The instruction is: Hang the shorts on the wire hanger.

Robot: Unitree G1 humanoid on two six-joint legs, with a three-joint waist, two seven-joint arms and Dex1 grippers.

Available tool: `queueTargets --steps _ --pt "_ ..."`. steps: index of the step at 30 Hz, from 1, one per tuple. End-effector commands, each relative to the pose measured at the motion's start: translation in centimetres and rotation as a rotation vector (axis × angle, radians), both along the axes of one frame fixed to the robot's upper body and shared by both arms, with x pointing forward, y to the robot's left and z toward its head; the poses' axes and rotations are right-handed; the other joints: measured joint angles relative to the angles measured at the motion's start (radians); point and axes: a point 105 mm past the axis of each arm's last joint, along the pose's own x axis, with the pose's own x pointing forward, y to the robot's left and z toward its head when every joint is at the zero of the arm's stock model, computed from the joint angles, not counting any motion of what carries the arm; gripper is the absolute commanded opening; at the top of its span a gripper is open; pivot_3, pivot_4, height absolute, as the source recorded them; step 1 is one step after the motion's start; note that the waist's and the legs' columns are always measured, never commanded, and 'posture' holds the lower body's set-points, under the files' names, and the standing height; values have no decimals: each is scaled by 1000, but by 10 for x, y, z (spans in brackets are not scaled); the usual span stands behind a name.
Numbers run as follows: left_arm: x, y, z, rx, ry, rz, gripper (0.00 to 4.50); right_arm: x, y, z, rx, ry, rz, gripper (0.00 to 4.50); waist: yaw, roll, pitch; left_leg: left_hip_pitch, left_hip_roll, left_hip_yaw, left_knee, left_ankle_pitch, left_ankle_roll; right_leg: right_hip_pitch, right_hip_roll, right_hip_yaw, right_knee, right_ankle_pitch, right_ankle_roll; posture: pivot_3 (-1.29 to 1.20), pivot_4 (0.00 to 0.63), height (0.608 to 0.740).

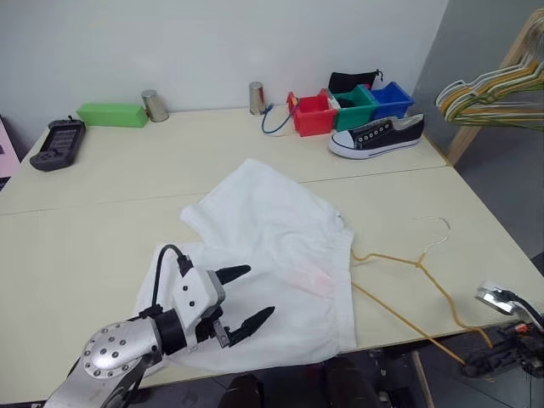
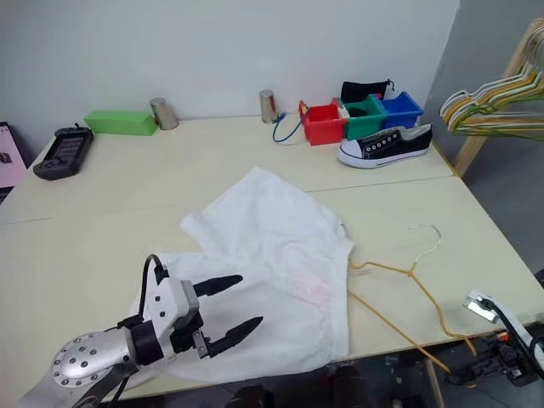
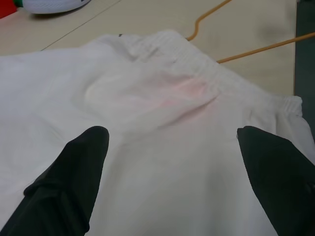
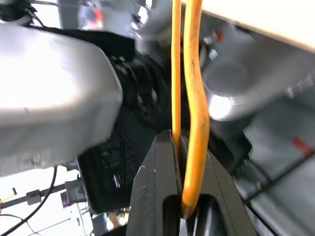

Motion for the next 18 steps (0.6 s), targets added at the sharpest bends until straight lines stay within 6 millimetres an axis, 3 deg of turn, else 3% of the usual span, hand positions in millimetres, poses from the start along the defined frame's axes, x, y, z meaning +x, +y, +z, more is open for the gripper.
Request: queueTargets --steps 1,9,14,18 --pt "-1 0 6 9 -35 -12 4436 8 12 -3 37 0 2 0 3 0 1 0 0 0 0 0 0 0 0 0 0 0 0 -152 153 740" --pt "-3 3 8 24 -38 -7 4436 20 16 -13 34 14 -62 0 10 1 0 -2 -1 -2 0 0 0 -1 0 -1 -1 0 0 -145 142 740" --pt "0 1 9 22 -51 -11 4436 35 30 -17 73 76 -148 0 9 1 0 -1 0 -1 0 0 0 0 0 -1 0 1 0 -145 132 740" --pt "2 3 10 29 -56 -10 4436 29 40 -15 94 174 -155 0 11 2 0 -1 -1 -2 0 0 0 0 0 -1 0 1 0 -137 125 740"
